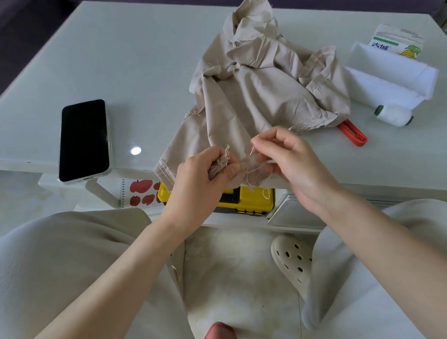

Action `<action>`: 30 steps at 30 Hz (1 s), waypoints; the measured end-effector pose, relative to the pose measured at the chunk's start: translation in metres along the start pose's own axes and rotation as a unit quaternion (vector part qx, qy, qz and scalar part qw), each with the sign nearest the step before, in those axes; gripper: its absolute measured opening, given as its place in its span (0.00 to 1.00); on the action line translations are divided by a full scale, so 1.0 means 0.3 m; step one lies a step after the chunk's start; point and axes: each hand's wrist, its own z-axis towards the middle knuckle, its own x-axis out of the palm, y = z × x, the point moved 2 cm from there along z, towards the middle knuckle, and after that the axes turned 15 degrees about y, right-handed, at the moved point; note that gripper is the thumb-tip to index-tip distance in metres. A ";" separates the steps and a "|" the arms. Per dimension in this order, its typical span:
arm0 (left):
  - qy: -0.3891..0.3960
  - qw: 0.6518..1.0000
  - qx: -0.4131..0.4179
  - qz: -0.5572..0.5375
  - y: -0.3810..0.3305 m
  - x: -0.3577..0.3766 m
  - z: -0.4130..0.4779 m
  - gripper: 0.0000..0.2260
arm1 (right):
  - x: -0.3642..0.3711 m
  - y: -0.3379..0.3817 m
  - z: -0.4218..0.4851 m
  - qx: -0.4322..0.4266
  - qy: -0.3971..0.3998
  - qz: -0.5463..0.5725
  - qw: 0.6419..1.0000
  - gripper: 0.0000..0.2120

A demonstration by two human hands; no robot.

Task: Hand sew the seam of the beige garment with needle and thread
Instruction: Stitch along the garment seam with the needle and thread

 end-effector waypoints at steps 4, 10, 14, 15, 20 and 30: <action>0.004 1.000 -0.002 -0.001 0.007 0.001 0.001 0.04 | -0.056 0.004 0.024 -0.012 -0.052 0.039 0.998 0.06; 0.014 1.000 -0.014 0.005 0.020 0.009 0.006 0.05 | -0.107 0.033 0.037 -0.029 -0.034 0.227 0.973 0.09; 0.023 0.999 -0.021 0.010 0.034 0.018 0.015 0.04 | -0.095 0.022 0.021 -0.010 0.006 0.224 0.974 0.10; 0.025 0.999 -0.022 0.014 0.036 0.021 0.017 0.04 | -0.092 0.014 0.013 -0.001 0.014 0.144 0.989 0.10; 0.027 0.999 -0.023 0.020 0.034 0.028 0.012 0.04 | -0.070 -0.056 -0.041 0.010 0.047 -0.325 0.945 0.07; 0.028 0.999 -0.015 0.013 0.034 0.037 -0.001 0.05 | -0.127 -0.085 -0.087 0.029 0.043 -0.276 0.960 0.06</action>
